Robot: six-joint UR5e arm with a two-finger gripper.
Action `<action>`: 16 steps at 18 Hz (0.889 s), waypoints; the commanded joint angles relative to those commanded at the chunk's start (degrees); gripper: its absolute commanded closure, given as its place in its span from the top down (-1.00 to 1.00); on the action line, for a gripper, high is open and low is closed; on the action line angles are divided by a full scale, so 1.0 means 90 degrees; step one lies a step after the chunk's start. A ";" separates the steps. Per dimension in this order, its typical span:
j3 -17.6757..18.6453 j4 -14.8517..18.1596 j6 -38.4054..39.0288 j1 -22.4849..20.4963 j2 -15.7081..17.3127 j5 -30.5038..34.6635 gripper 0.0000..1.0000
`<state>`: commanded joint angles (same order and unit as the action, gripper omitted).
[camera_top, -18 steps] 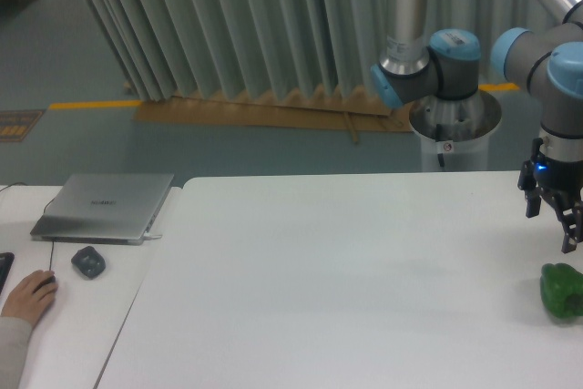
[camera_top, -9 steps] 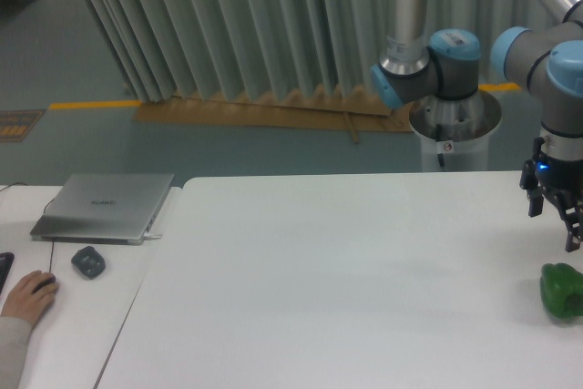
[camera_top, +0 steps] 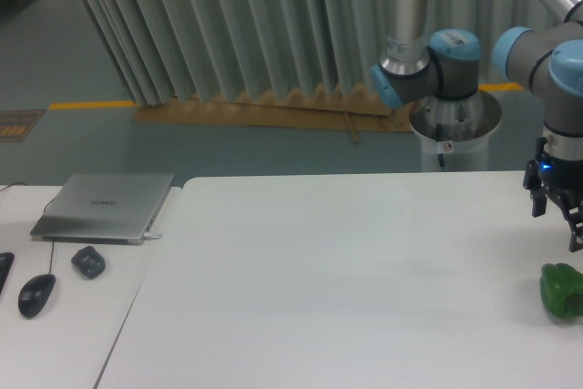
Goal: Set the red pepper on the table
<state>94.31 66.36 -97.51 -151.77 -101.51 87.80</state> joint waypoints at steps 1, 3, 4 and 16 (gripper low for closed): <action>-0.0049 0.0010 -0.0527 -0.0156 -0.0019 0.0010 1.00; -0.0040 0.0000 -0.1174 -0.0507 -0.0020 0.0019 1.00; -0.0011 0.0000 -0.1632 -0.0703 -0.0029 0.0010 1.00; 0.0302 0.0469 -0.3588 -0.1876 -0.0205 0.0625 1.00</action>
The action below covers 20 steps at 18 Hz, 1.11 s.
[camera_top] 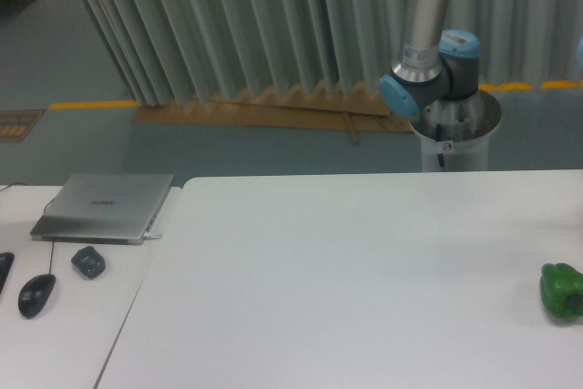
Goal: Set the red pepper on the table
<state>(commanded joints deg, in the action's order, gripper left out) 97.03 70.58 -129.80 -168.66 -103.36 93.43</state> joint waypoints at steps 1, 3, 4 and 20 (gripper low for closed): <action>-0.0019 -0.0048 -0.0176 -0.0107 -0.0019 0.0000 1.00; -0.0146 -0.0049 -0.0285 -0.0313 -0.0107 -0.0010 1.00; -0.0166 -0.0059 -0.0275 -0.0352 -0.0175 -0.0010 1.00; -0.0527 -0.0068 -0.0168 -0.0411 -0.0879 -0.0059 1.00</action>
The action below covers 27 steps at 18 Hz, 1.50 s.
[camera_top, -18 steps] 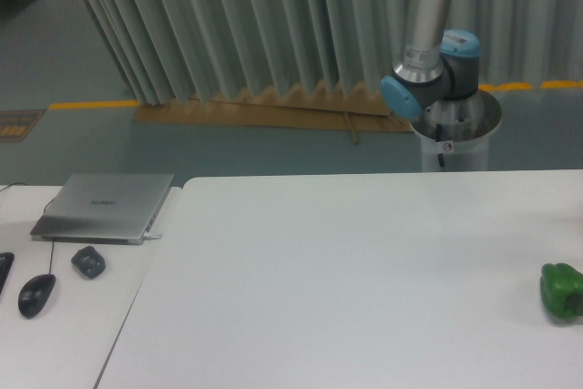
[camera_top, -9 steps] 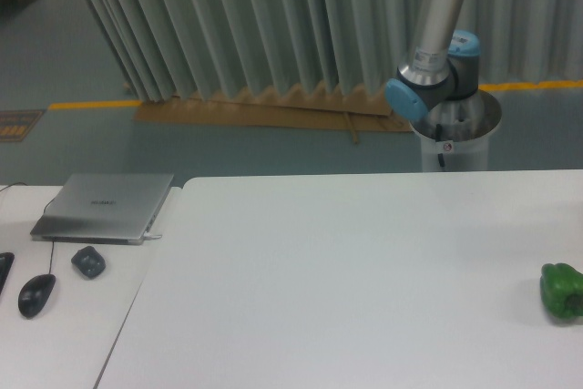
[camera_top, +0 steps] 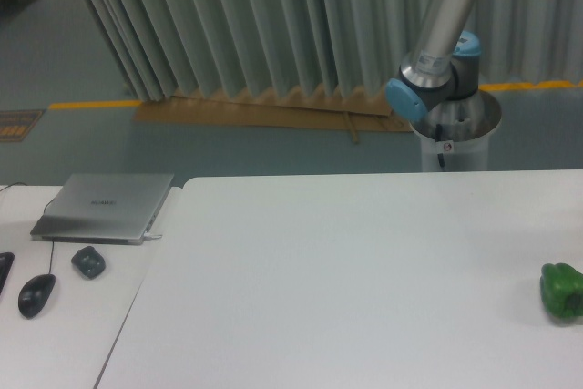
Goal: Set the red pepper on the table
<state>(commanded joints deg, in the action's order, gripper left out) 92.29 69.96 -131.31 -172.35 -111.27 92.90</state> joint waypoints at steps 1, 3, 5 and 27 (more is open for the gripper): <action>-0.0010 0.0000 0.0000 -0.0010 -0.0020 0.0000 1.00; -0.0039 -0.0029 0.0020 -0.0019 -0.0059 0.0000 1.00; -0.0039 -0.0039 0.0020 -0.0010 -0.0059 0.0010 1.00; -0.0439 0.1200 0.0498 0.0264 0.0341 0.0010 0.11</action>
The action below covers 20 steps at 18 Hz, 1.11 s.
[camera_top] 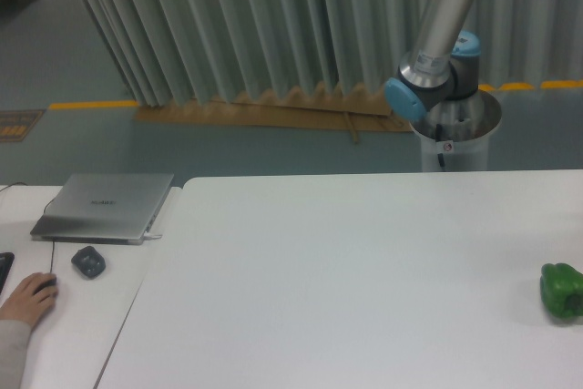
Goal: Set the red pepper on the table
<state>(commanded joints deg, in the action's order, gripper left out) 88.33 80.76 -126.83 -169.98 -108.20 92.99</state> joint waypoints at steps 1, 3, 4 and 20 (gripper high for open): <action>0.0000 0.0050 0.0010 0.0010 0.0029 -0.0010 0.11; 0.0000 0.0225 0.0078 0.0029 0.0127 -0.0194 0.11; -0.0010 0.0381 0.0243 0.0049 0.0176 -0.0485 0.11; -0.0176 0.0432 0.3952 0.2195 0.0421 -0.0840 0.10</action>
<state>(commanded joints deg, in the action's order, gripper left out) 86.75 84.64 -91.27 -150.22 -104.41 85.43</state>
